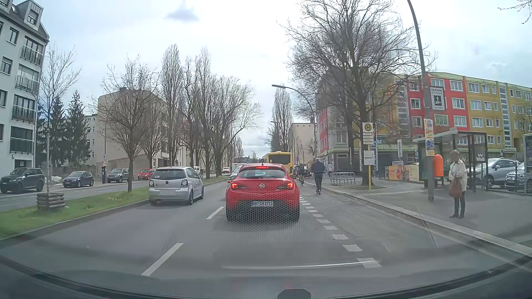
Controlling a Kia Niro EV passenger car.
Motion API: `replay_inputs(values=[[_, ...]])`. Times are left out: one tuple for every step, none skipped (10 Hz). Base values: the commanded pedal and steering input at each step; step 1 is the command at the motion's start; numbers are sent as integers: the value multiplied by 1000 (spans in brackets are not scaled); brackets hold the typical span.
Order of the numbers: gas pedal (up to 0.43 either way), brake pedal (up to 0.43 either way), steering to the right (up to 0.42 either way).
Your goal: Follow the waypoints while adhering to traffic rules and regulations
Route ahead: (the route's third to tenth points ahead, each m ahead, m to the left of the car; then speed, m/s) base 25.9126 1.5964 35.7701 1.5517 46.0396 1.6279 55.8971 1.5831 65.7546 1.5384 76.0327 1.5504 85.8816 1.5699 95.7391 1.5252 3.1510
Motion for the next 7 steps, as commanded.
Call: replay_inputs(values=[[8,0,-5],[8,0,-5],[8,0,-5],[8,0,-5],[8,0,-5],[8,0,-5],[0,0,-5]])
